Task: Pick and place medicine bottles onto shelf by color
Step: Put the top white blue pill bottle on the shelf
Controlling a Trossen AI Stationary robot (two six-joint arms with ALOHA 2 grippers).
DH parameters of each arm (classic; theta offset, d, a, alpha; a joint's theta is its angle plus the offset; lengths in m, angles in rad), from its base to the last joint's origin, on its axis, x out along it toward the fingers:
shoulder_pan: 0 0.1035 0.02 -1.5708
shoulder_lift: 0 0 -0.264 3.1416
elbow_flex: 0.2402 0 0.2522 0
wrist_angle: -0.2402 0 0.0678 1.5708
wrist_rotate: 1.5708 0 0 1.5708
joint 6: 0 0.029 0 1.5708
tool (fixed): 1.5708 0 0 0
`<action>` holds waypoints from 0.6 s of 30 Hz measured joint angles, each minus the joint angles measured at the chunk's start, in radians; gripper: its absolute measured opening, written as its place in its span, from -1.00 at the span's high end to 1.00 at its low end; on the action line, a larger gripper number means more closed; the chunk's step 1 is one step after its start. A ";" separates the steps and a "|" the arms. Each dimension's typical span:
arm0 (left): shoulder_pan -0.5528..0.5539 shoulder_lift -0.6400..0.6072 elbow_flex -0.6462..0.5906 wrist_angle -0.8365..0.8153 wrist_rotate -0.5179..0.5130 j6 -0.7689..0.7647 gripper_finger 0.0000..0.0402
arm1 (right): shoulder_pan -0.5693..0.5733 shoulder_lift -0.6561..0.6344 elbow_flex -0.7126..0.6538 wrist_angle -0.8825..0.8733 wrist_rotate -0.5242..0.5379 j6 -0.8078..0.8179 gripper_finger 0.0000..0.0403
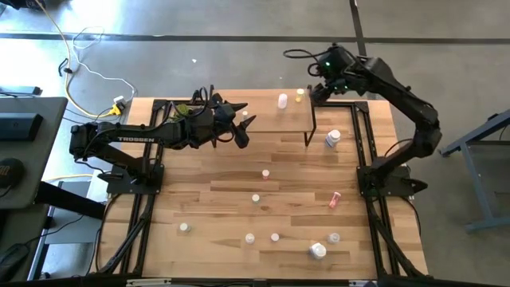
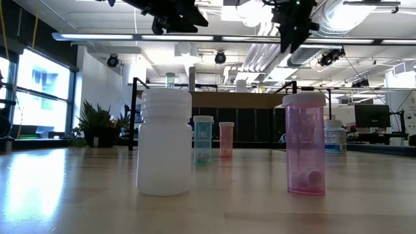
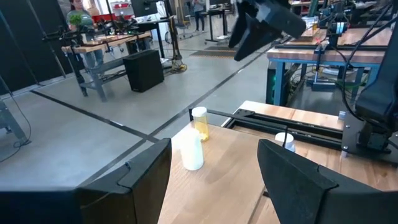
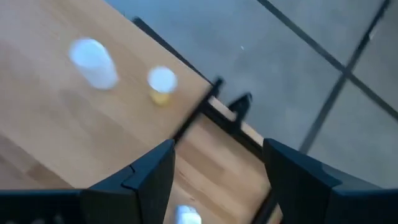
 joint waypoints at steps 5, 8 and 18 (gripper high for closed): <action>0.000 0.000 0.000 0.000 -0.002 0.000 -0.14 | -0.019 -0.086 -0.179 0.014 0.020 0.074 -0.16; 0.000 0.000 0.000 0.000 -0.002 0.000 -0.14 | -0.020 -0.142 -0.283 0.028 0.020 0.128 -0.16; 0.000 0.000 0.000 0.000 -0.002 0.000 -0.14 | -0.019 -0.301 -0.498 0.062 -0.013 0.293 -0.16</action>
